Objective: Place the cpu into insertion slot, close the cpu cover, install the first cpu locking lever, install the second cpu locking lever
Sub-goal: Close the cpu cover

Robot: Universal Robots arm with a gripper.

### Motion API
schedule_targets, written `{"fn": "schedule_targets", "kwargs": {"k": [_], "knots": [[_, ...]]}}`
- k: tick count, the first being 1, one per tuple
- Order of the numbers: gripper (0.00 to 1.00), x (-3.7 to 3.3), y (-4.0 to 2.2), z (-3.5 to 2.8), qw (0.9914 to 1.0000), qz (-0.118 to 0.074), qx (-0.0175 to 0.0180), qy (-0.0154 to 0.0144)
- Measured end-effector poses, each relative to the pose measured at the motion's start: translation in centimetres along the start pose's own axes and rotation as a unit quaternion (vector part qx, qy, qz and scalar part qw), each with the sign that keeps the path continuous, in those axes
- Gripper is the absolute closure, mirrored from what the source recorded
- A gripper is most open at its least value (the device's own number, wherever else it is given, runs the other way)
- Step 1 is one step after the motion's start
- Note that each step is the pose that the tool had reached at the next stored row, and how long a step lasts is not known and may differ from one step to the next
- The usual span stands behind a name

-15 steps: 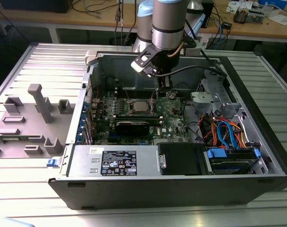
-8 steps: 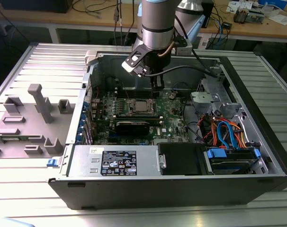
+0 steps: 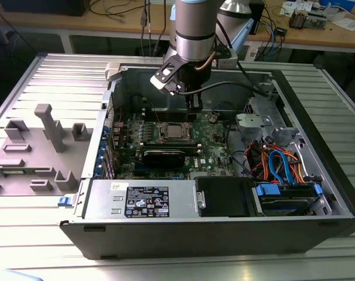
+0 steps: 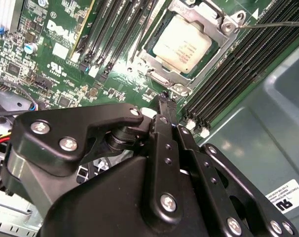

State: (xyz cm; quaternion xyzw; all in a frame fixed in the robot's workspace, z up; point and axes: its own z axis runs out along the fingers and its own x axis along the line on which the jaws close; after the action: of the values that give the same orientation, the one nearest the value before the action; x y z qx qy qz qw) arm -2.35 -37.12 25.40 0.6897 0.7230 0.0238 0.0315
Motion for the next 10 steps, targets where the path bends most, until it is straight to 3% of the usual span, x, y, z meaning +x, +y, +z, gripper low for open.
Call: {"fn": "schedule_targets", "kwargs": {"k": [5, 10], "knots": [[0.89, 0.01, -0.18, 0.04, 1.00000, 0.000, 0.0000, 0.0002], [0.89, 0.06, -1.23, 0.21, 1.00000, 0.000, 0.0001, -0.0005]]}}
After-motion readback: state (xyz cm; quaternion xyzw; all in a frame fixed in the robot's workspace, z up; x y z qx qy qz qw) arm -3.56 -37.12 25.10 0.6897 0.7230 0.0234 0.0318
